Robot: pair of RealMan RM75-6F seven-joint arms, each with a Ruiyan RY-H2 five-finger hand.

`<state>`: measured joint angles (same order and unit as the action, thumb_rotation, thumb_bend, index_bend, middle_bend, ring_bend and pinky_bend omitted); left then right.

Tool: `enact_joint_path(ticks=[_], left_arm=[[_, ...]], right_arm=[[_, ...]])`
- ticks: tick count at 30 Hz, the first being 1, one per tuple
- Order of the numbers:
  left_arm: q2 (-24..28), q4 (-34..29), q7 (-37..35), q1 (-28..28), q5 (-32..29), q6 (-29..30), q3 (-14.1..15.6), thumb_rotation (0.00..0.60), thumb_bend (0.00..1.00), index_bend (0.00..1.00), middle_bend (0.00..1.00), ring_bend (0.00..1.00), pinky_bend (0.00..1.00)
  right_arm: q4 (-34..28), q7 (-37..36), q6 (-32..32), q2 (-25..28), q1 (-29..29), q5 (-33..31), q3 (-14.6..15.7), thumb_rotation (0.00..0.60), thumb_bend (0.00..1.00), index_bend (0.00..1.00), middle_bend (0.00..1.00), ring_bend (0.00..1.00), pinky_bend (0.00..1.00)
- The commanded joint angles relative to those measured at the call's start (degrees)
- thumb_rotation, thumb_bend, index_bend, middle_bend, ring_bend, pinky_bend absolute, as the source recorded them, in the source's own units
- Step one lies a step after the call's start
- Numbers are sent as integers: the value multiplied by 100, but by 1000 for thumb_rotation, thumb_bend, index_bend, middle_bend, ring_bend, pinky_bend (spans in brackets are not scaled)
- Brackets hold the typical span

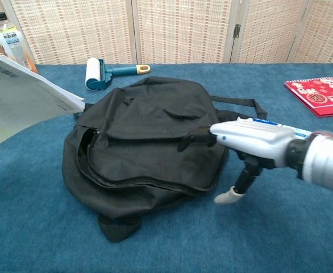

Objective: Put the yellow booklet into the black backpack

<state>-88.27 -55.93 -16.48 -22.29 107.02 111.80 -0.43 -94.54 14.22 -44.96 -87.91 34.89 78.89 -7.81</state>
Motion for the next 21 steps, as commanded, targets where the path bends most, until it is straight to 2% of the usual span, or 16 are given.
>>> enact_joint_path(ticks=[1,11,15,17,21], left_arm=[[14,-52,54,-36,55,-18,15,600,542,762,653,513,311],[57,-98,53,-29,66,13,-6,600,542,761,653,514,310],[45,-97,22,-28,59,25,-22,600,541,762,653,514,310],[45,-99,7,-32,66,38,-27,600,542,762,653,513,311],[72,-121,-4,-44,87,47,-32,600,541,762,653,514,315]], right_arm=[[167,238,147,-242,212,-257,-76,600,211,228,170,73,189],[192,550,41,-311,499,-735,-216,600,328,267,198,90,208],[246,648,28,-337,616,-940,-238,600,426,302,225,108,223],[274,701,26,-366,683,-1041,-250,600,492,354,252,125,238],[270,866,1,-405,805,-1192,-242,600,624,568,356,190,276]])
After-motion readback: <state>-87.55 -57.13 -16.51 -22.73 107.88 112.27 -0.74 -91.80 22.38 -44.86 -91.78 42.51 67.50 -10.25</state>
